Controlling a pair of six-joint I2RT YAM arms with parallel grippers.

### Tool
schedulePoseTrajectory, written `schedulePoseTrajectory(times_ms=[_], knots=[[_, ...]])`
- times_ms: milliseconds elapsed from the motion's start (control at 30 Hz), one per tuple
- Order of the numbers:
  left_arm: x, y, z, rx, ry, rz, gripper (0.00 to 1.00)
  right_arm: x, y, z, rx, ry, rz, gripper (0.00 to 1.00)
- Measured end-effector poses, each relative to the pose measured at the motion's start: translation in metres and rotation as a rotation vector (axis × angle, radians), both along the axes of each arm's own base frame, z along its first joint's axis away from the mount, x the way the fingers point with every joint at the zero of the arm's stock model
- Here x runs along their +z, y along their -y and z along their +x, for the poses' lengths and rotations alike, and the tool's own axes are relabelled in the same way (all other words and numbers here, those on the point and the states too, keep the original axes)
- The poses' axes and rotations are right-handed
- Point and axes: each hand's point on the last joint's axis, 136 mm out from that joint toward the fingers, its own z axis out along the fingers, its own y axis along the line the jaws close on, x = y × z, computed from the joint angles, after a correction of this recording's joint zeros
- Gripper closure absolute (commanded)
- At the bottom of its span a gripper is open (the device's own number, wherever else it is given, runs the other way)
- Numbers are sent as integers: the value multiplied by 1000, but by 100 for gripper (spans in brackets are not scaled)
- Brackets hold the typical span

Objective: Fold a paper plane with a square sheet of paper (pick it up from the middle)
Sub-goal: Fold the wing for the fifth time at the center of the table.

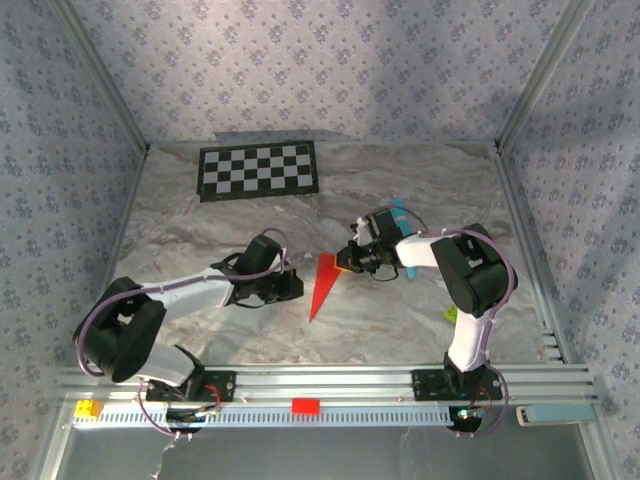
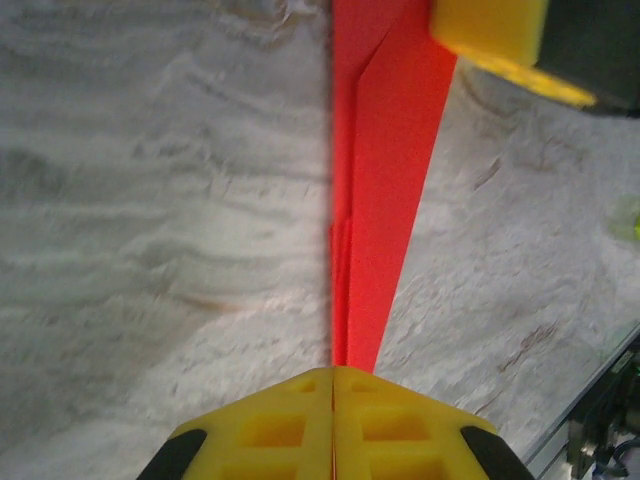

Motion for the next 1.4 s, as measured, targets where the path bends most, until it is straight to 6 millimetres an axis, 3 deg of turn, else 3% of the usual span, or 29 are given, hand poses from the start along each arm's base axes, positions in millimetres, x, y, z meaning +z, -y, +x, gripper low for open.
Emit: schedulePoseTrajectory(times_ms=[200,633,867,1167,1400], knots=[[1,18,19,12,-3,-27,88,0,0,0,2,-6,0,100],[-6,54,43,-28,-52,-80,90,0,-1,0,9,-8,0,100],[-34,57,34,-51,-122,-48,94,0,-1,0,16,-8,-6,100],[-36,58,31,-53,-112,-57,99,1,3,2,31,-11,-33,99],[-35,58,31,-34,-89,-81,99,2,27,30,-25,-4,-48,97]])
